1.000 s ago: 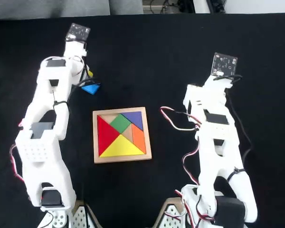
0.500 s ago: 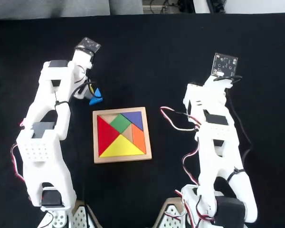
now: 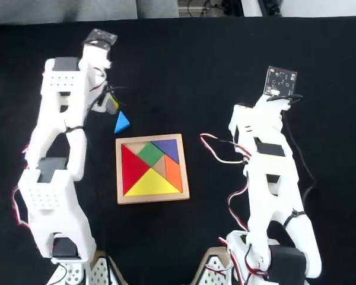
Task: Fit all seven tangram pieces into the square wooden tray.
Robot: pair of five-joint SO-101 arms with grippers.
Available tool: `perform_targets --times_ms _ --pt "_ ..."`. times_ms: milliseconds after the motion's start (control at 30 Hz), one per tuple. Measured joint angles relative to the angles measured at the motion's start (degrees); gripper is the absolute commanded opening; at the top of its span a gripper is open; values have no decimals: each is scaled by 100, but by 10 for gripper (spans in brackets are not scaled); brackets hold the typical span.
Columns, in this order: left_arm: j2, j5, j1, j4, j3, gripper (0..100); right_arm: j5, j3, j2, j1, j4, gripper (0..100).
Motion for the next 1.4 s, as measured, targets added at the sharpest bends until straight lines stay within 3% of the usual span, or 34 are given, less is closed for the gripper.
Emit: perform_targets --times_ms 267,633,900,1400 --pt "360 26 229 255 -316 257 0 0 0 0 0 15" --pt "2040 1231 316 905 -2215 258 0 0 0 0 0 15" --pt "3156 1275 440 1371 -3552 258 0 0 0 0 0 15" --pt "4000 1284 492 1767 -4686 258 0 0 0 0 0 15"
